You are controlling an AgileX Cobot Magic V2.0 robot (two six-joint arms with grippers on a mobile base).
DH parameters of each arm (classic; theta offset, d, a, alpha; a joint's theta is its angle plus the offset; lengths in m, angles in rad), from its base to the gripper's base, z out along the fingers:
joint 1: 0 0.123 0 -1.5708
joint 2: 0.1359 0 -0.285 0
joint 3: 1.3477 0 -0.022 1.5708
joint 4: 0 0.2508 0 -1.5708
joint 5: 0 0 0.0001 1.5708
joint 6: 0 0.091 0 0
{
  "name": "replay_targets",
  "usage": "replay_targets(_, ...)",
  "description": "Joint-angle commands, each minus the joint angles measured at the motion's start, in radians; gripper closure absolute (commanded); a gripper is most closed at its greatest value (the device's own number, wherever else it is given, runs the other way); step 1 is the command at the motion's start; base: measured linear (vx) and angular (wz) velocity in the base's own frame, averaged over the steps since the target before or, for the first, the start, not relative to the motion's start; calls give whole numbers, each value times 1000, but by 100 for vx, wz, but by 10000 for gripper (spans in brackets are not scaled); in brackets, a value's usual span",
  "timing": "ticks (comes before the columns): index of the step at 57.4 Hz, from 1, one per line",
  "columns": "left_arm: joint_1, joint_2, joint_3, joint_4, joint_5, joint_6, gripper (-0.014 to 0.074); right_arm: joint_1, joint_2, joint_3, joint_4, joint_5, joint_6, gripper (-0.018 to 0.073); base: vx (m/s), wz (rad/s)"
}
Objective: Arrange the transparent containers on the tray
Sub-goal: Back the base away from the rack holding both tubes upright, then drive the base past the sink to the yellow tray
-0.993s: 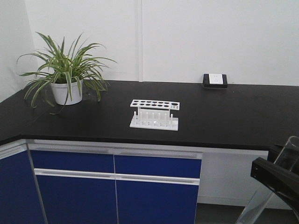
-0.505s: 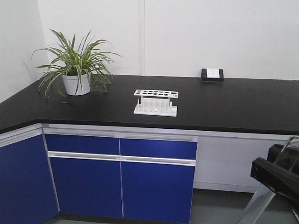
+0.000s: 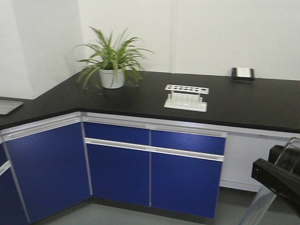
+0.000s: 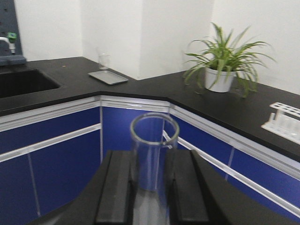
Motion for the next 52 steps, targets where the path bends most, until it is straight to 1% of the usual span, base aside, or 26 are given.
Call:
replay_targets(1,-6,-4,-38,-6,-83,-10,486,-6,-1,-28,10,-67,-5,477,-7,40)
replay_targets(28,-6,-4,-38,-6,-83,-10,486,-6,-1,-28,10,-68,-5,477,-4,49)
replay_targets(52,-6,-4,-38,-6,-83,-10,486,-6,-1,-28,10,-68,-5,477,5,56)
